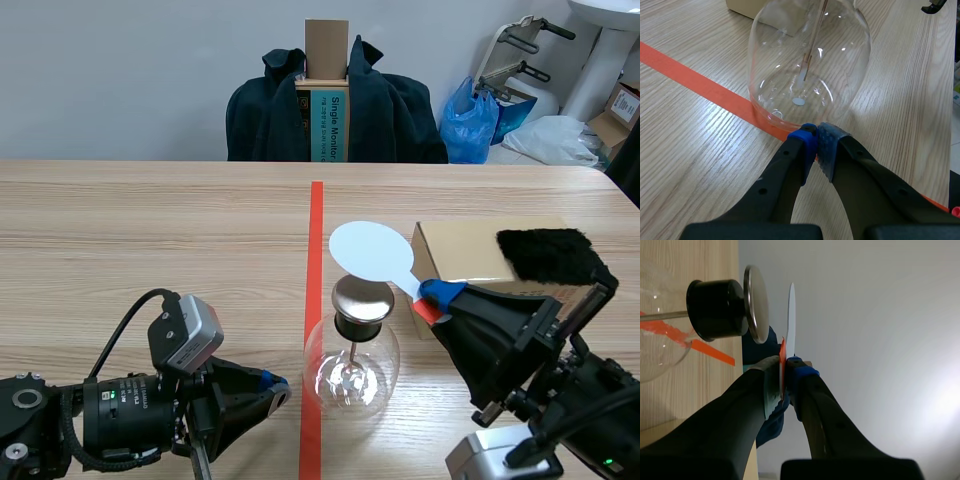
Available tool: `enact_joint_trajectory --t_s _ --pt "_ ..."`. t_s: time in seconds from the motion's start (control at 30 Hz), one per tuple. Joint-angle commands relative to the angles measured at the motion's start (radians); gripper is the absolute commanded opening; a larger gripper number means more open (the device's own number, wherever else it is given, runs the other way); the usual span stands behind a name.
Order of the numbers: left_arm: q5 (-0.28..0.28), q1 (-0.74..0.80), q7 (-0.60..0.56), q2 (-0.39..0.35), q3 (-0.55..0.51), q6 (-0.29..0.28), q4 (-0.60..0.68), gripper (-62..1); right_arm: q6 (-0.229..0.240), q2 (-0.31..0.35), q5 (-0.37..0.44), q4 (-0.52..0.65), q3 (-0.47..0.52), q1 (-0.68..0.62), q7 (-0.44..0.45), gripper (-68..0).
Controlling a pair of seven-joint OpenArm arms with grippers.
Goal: Do the electroscope experiment.
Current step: 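Move the plate toward and away from the electroscope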
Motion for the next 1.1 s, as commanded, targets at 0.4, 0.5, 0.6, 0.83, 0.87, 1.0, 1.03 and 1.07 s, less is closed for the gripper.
enact_joint_trajectory --t_s 0.4,0.5,0.6,0.83,0.87,1.0,1.03,1.07 --pt "-0.013 -0.003 -0.022 0.005 -0.008 -0.005 0.016 -58.2 0.006 0.033 0.015 0.058 0.003 -0.026 0.106 -66.7" --pt "-0.014 -0.003 -0.022 0.005 -0.008 -0.005 0.016 -58.2 0.006 0.033 0.014 0.06 0.003 -0.03 0.119 -66.7" --pt "-0.014 -0.003 -0.022 0.005 -0.008 -0.005 0.016 -58.2 0.006 0.033 0.014 0.06 0.003 -0.03 0.121 -66.7" --pt "-0.014 -0.003 -0.021 0.005 -0.008 -0.005 0.016 -58.2 0.006 0.032 0.014 0.06 0.003 -0.03 0.061 -66.7" --pt "-0.014 -0.003 -0.021 0.005 -0.008 -0.005 0.016 -58.2 0.006 0.032 0.014 0.06 0.003 -0.03 0.052 -66.7" --pt "-0.014 -0.003 -0.021 0.005 -0.008 -0.005 0.016 -58.2 0.005 0.032 0.014 0.06 0.003 -0.03 -0.002 -66.7" --pt "-0.014 -0.003 -0.021 0.005 -0.008 -0.005 0.016 -58.2 0.005 0.032 0.014 0.06 0.003 -0.03 -0.026 -66.7" --pt "-0.014 -0.003 -0.022 0.005 -0.008 -0.005 0.016 -58.2 0.005 0.032 0.014 0.06 0.003 -0.03 -0.049 -66.7"
